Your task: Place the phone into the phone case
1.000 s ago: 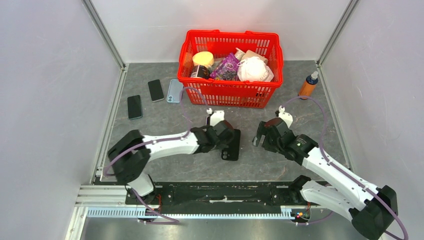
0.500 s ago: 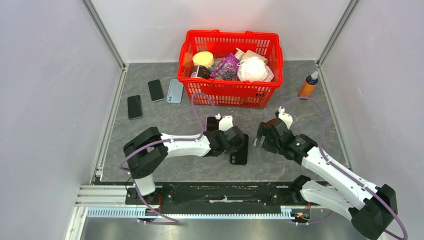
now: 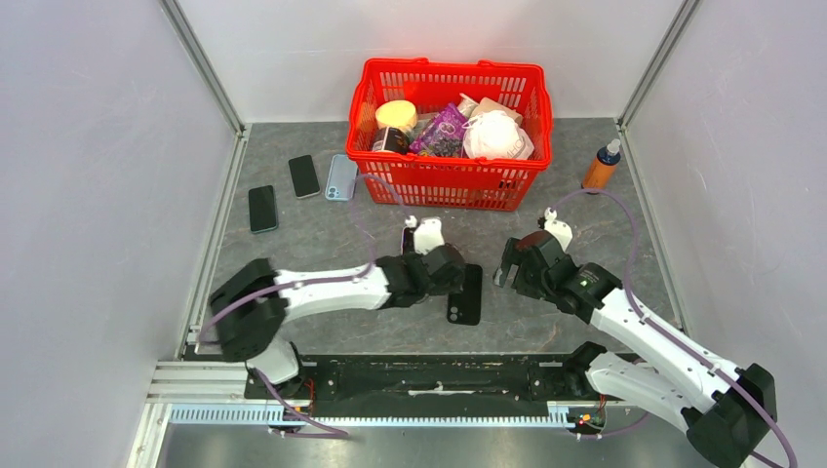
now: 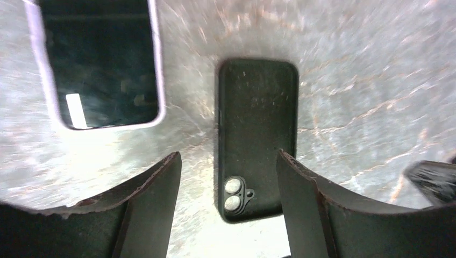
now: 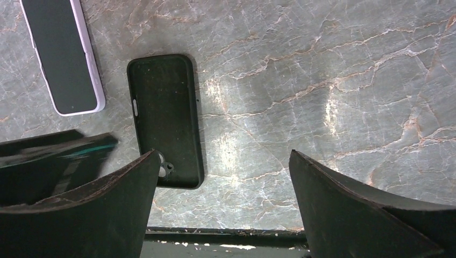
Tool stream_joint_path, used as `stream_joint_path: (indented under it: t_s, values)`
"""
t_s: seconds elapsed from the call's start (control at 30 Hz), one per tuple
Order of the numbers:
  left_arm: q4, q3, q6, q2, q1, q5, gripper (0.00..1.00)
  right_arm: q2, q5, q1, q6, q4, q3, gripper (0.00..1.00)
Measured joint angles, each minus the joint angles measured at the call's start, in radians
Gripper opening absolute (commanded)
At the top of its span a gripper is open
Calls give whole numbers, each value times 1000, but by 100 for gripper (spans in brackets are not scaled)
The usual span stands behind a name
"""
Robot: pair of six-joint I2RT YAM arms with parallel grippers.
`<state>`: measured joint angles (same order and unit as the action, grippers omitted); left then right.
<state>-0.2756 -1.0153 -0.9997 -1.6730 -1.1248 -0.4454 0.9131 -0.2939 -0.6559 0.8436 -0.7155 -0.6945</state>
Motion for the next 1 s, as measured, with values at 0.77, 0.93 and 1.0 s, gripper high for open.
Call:
stream_joint_path:
  t_s: [0.77,0.93,1.0]
  values:
    - [-42,-65,481,140,1193,134,81,215,138,0,-183,183,-39,97]
    - [-32,-189,600,-58,1289,213,84,252,201,0,-199,215,-39,97]
    - [-37,-225,645,-112,1312,222,84,253,220,0,-205,226,-39,97]
